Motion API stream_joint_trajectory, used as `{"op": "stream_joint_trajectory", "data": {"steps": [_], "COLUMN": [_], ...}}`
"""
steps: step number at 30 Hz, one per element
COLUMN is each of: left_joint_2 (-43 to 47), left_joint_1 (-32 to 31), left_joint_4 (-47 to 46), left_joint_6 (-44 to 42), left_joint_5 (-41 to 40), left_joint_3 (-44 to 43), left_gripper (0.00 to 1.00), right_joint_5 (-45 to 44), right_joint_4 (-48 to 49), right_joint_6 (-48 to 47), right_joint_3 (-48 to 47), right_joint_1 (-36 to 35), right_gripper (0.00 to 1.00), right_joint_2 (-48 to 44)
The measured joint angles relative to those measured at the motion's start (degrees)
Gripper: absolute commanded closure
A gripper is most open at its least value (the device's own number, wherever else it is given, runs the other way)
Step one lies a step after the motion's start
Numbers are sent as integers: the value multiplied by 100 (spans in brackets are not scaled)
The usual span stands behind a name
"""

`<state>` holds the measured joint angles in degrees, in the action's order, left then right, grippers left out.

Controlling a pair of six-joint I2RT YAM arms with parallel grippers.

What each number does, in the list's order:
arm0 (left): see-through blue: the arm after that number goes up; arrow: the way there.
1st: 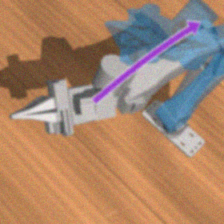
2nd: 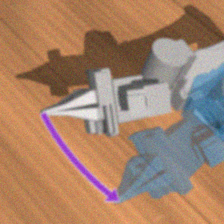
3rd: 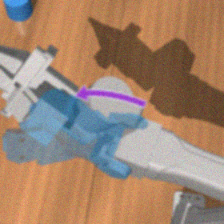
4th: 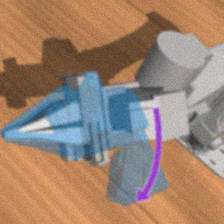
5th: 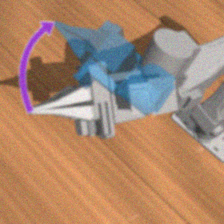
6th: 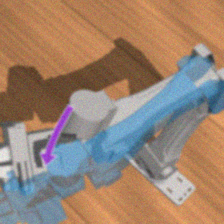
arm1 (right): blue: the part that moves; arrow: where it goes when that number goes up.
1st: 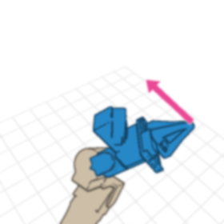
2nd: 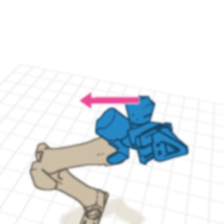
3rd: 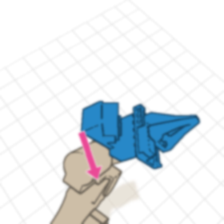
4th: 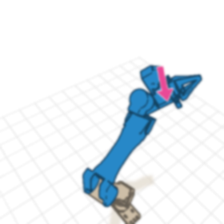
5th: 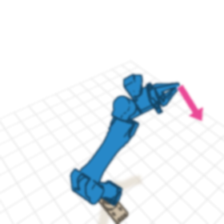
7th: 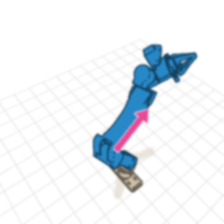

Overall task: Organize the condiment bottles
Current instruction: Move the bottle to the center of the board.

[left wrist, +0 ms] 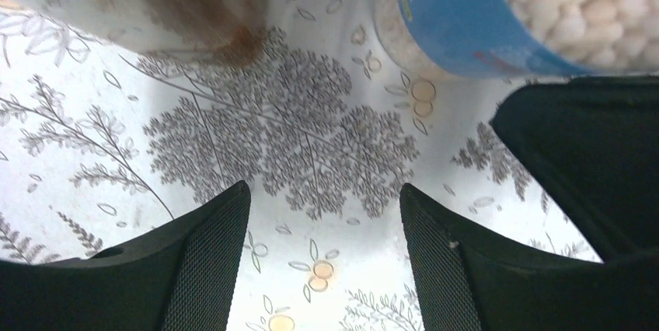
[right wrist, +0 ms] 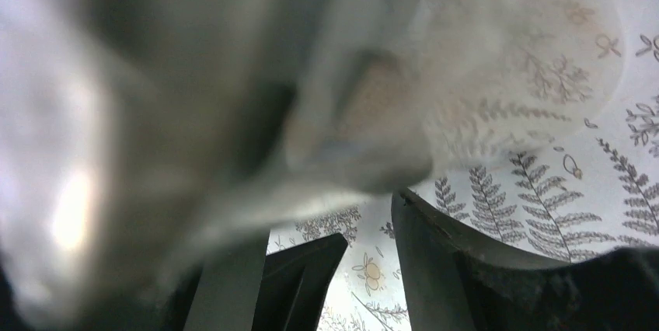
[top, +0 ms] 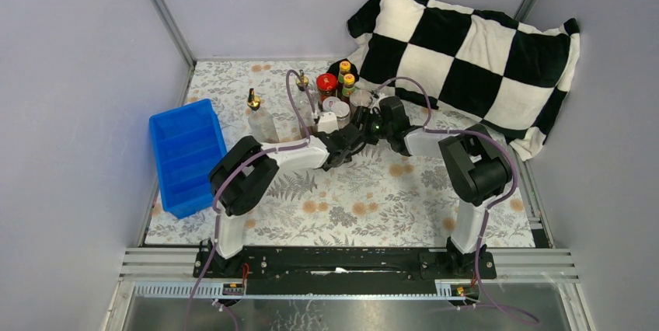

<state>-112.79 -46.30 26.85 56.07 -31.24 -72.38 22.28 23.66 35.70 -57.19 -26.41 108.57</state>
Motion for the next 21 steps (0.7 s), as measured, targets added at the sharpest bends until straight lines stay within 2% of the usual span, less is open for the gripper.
{"op": "stream_joint_trajectory", "data": {"steps": [14, 21], "left_joint_2": [597, 1320], "left_joint_1": [-719, -885], "left_joint_4": [520, 741], "left_joint_6": [468, 487], "left_joint_5": [-31, -111], "left_joint_3": [214, 275], "left_gripper": [22, 7], "right_joint_5": [109, 151], "right_joint_4": [-369, -503], "right_joint_6": [63, 59], "right_joint_3": [667, 758], "right_joint_1": [20, -22], "right_gripper": [33, 33], "right_joint_2": [-911, -1399]}}
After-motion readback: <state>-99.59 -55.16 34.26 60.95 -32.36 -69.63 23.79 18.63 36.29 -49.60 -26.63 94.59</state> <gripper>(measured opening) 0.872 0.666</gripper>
